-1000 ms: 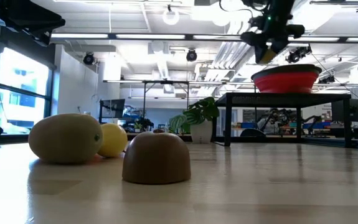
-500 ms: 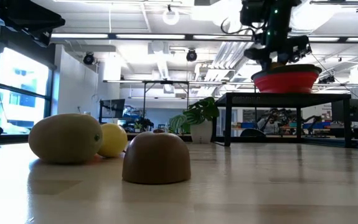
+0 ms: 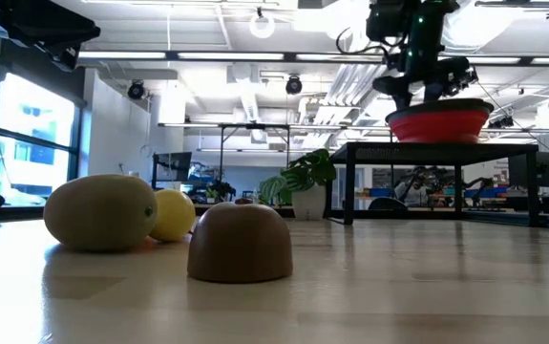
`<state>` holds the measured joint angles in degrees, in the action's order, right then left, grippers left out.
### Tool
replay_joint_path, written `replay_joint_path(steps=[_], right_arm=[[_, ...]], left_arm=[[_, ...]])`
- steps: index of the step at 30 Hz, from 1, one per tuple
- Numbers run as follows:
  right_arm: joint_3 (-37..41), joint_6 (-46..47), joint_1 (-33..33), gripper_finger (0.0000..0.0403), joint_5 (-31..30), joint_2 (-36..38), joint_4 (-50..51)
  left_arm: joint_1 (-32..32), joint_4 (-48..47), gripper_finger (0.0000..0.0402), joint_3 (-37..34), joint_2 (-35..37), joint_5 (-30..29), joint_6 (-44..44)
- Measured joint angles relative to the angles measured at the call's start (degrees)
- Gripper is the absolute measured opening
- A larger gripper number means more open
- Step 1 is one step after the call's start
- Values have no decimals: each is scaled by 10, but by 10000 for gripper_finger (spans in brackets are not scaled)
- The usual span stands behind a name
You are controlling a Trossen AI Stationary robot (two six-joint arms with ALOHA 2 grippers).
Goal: Pick & Place Fruit
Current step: Put the black knife on the shelf
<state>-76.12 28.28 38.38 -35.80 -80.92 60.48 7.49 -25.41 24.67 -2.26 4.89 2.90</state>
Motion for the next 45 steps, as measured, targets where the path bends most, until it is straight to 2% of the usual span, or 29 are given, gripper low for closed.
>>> replay_joint_path(steps=[5,10,17,19,21,25,30,37,45], right_arm=[[-13,-26,-35,248,-1,31,-37],[-16,-77,-92,207,39,74,-110],[-16,-138,-185,142,61,81,-189],[-16,-138,-213,122,61,77,-199],[-13,-100,-242,103,60,74,-203],[21,-70,-322,66,60,73,-257],[82,-143,-400,35,83,73,-397],[150,-179,-426,13,200,73,-580],[184,-176,-425,9,210,73,-617]], left_arm=[[0,0,54,0,0,-1,0],[0,0,54,0,0,-1,3],[0,0,54,0,0,-1,8],[0,0,54,0,0,-1,18],[0,0,54,0,0,-1,28],[0,-1,54,0,0,-1,35],[0,-1,54,0,0,-2,33],[0,-1,54,0,0,-8,34],[0,-1,54,0,0,-8,34]])
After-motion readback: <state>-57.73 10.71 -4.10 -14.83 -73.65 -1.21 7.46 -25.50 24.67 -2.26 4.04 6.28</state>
